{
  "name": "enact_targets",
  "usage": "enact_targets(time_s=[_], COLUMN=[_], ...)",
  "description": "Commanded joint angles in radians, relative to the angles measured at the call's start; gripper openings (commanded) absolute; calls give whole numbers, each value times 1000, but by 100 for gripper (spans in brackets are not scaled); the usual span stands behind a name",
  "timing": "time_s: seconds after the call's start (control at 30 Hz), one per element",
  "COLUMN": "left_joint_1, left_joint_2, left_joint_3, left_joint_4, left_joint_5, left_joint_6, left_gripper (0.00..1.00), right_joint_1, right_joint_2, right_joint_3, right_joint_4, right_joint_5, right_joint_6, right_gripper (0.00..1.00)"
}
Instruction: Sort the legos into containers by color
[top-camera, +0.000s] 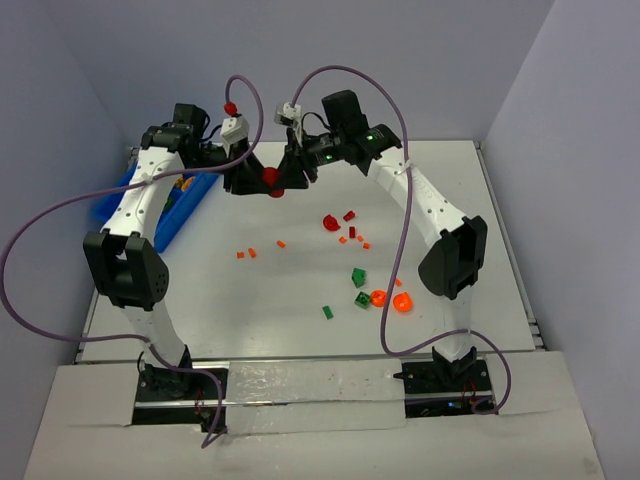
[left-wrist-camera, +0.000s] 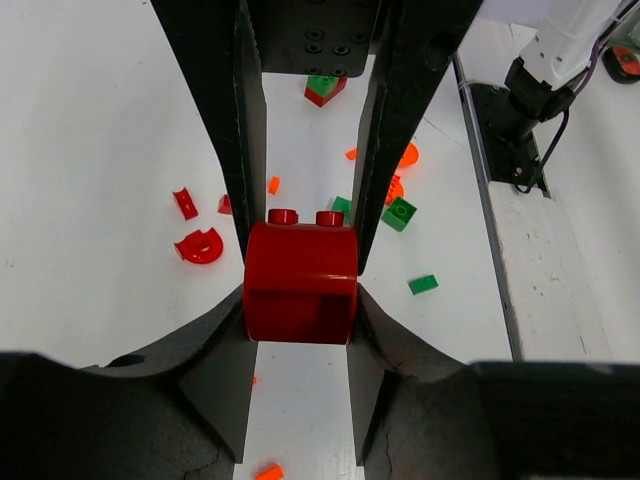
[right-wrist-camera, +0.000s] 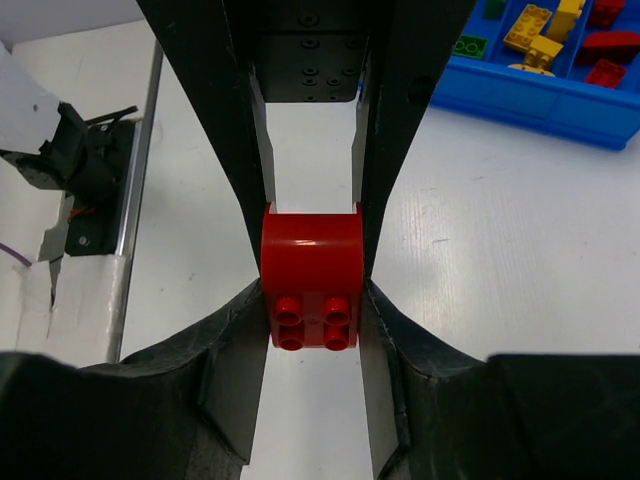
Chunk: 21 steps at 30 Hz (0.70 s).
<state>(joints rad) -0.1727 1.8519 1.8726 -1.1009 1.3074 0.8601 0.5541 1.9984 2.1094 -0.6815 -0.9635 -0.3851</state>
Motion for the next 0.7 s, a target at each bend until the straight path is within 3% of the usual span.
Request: enact_targets(time_s=[0.0, 0.03, 0.13, 0.17, 0.27, 0.33, 0.47, 0.6, 0.67], left_joint_1=[14, 26, 72, 87, 201, 254, 380, 423, 430], left_joint_2=[-30, -37, -74, -77, -60, 22, 250, 287, 320], left_joint_3=[-8, -20, -116, -119, -169, -87, 217, 233, 262], left_joint_4=[131, 179, 482, 504, 784, 802, 642, 683, 680], left_joint_5=[10, 8, -26, -30, -185, -261, -473, -808, -892], left_joint_6=[-130, -186, -493, -504, -868, -1015, -1179, -1266, -1304], left_gripper=[6, 1, 0, 0, 0, 0, 0, 0, 0], right_joint_1=[6, 5, -11, -13, -71, -109, -164, -185, -187], right_joint_2=[-16, -19, -42, -44, -74, -85, -125, -171, -184], right_joint_3=[23, 19, -14, -15, -56, -77, -128, -192, -212], right_joint_4=[15, 18, 40, 42, 77, 88, 75, 64, 62], right_joint_5=[48, 68, 112, 114, 143, 166, 210, 246, 263], right_joint_6=[17, 23, 63, 66, 128, 140, 120, 90, 79], right_gripper=[58, 66, 86, 87, 99, 100, 100, 100, 100])
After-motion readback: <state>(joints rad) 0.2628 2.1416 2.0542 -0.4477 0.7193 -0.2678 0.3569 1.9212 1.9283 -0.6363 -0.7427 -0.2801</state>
